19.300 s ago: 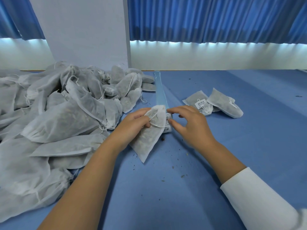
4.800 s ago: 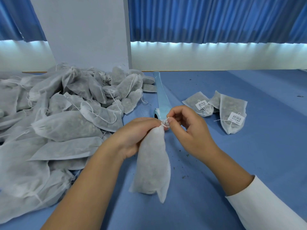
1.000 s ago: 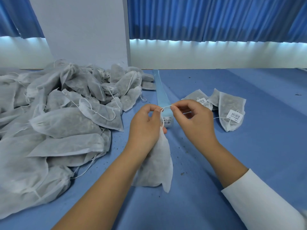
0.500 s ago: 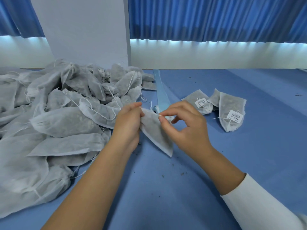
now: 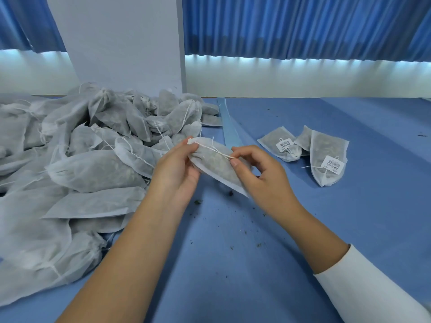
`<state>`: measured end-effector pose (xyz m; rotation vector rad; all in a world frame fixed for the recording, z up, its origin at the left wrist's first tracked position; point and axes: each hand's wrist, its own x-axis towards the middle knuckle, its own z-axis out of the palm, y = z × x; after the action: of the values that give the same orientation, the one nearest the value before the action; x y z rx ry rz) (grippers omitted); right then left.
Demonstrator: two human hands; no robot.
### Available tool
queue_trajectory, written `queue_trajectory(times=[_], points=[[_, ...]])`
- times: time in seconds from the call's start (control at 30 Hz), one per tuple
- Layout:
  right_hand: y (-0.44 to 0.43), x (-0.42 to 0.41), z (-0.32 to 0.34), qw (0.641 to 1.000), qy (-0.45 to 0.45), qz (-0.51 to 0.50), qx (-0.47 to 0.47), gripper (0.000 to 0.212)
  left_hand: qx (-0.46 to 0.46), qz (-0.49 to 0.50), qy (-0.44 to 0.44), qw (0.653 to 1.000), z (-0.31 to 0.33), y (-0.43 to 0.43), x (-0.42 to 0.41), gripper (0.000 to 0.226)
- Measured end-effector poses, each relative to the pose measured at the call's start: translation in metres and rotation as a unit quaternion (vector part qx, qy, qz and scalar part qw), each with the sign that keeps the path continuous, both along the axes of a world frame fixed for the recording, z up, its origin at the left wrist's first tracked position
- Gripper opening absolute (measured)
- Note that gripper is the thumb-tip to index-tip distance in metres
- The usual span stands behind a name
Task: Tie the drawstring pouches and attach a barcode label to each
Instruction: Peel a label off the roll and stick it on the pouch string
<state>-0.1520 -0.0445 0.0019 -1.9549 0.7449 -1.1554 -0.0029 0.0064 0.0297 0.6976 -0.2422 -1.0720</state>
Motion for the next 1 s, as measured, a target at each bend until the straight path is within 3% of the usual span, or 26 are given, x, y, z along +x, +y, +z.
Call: queue_trajectory(times=[0.17,0.37,0.43,0.7,0.87,1.0], points=[[0.002,0.002,0.000,0.998,-0.058,-0.019,0.020,0.013,0.005,0.003,-0.034,0.999,0.000,0.000,-0.002,0.014],[0.003,-0.002,0.004,0.991,-0.109,-0.074,-0.017,0.013,0.093,-0.055,-0.211,0.971,-0.005,0.006,-0.018,0.012],[0.003,-0.001,0.003,0.991,-0.103,-0.079,-0.028,0.011,0.122,-0.082,-0.253,0.956,-0.010,0.005,-0.025,0.026],[0.003,0.005,-0.004,0.997,-0.055,-0.038,-0.046,0.016,0.128,0.001,-0.242,0.962,-0.019,-0.001,-0.019,0.009],[-0.021,-0.007,-0.004,0.991,-0.006,-0.112,0.078,0.023,0.148,0.045,-0.249,0.956,-0.018,-0.002,0.002,0.013],[-0.036,-0.012,-0.011,0.976,0.055,-0.088,0.190,0.033,0.177,0.040,-0.252,0.951,-0.019,-0.004,0.012,0.018]])
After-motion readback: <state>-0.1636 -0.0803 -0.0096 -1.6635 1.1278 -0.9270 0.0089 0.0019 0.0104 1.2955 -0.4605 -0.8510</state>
